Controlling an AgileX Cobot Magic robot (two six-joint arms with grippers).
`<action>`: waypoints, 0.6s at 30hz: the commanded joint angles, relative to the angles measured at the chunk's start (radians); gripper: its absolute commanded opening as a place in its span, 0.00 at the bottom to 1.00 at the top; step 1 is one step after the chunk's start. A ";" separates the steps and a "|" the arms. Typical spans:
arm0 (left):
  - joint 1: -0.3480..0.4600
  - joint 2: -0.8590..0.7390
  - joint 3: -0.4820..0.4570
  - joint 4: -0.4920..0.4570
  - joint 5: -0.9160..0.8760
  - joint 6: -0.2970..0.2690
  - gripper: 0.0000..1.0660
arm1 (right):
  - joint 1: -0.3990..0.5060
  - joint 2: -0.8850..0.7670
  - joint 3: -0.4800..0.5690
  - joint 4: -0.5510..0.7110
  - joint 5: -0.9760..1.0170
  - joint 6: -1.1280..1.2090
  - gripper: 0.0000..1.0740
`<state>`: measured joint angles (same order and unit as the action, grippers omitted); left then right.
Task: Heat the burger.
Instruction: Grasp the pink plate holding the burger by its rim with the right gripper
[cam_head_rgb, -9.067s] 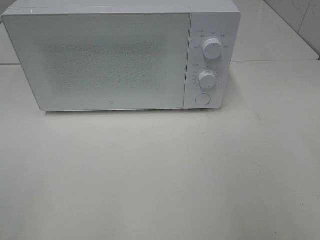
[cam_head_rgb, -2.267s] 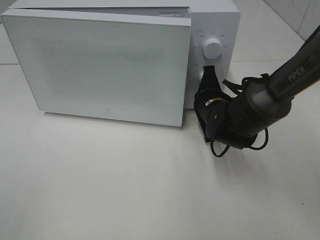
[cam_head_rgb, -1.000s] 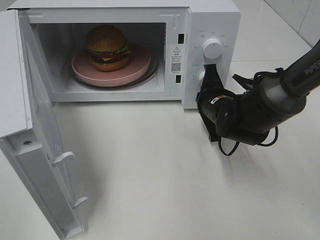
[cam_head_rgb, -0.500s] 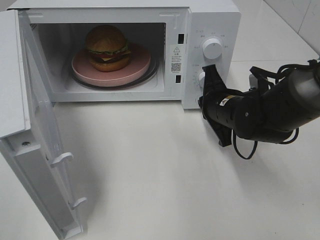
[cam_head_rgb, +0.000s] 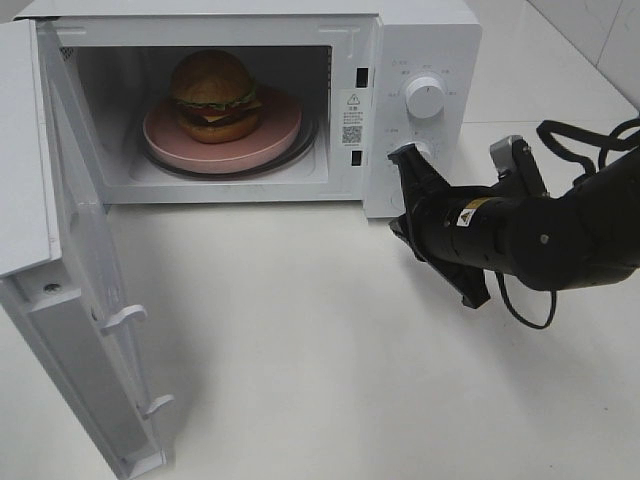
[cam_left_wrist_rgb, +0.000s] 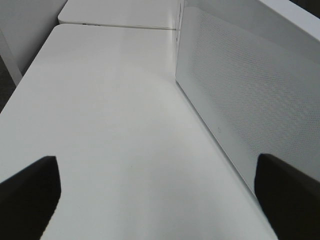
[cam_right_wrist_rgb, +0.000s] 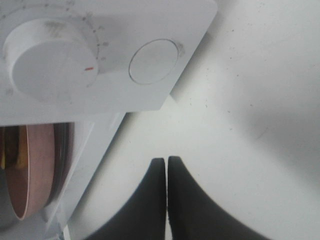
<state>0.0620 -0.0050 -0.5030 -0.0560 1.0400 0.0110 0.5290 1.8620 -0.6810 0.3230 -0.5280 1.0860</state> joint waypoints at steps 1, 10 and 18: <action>0.002 -0.017 0.003 -0.007 -0.005 0.000 0.92 | -0.004 -0.048 0.001 -0.074 0.087 -0.074 0.01; 0.002 -0.017 0.003 -0.007 -0.005 0.000 0.92 | -0.004 -0.159 -0.001 -0.205 0.335 -0.307 0.03; 0.002 -0.017 0.003 -0.007 -0.005 0.000 0.92 | -0.004 -0.207 -0.085 -0.309 0.745 -0.566 0.03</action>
<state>0.0620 -0.0050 -0.5030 -0.0560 1.0400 0.0110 0.5290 1.6670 -0.7420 0.0480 0.1170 0.5900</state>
